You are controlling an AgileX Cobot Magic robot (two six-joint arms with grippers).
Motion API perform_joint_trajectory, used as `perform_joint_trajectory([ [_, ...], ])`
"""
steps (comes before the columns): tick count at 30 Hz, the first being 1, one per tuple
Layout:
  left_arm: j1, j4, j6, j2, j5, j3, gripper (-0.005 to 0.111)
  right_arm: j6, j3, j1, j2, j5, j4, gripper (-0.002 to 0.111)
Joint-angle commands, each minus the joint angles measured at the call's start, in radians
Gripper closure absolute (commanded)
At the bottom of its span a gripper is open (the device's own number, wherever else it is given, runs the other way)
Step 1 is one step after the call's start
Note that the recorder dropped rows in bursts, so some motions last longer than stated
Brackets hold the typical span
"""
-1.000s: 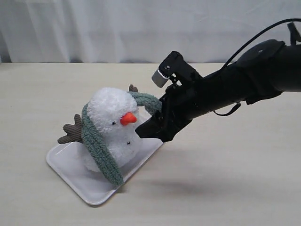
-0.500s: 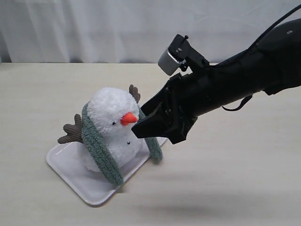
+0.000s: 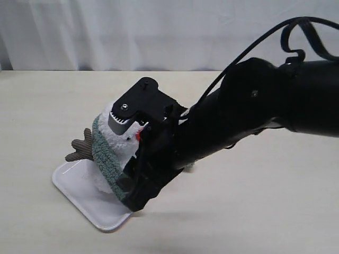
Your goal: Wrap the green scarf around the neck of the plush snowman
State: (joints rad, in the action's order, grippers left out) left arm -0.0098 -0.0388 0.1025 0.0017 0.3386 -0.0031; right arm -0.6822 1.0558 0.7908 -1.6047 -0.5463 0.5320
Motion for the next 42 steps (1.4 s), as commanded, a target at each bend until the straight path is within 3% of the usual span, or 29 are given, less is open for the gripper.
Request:
perform_joint_trajectory([
  [1, -0.003, 0.0, 0.001, -0.002, -0.015, 0.003, 0.107, 0.143, -0.006, 0.076, -0.042, 0.092, -0.031, 0.052],
  [6, -0.003, 0.0, 0.001, -0.002, -0.015, 0.003, 0.107, 0.182, -0.006, 0.14, -0.129, 0.247, -0.031, 0.052],
  [16, -0.003, 0.0, 0.001, -0.002, -0.015, 0.003, 0.107, 0.227, -0.006, 0.143, -0.25, 0.471, -0.031, 0.052],
  [30, -0.003, 0.0, 0.001, -0.002, -0.015, 0.003, 0.107, 0.226, -0.006, 0.14, -0.252, 0.409, -0.081, 0.052],
  [42, -0.003, 0.001, 0.001, -0.002, -0.016, 0.003, 0.107, 0.226, -0.006, 0.137, -0.252, 0.258, -0.207, 0.065],
])
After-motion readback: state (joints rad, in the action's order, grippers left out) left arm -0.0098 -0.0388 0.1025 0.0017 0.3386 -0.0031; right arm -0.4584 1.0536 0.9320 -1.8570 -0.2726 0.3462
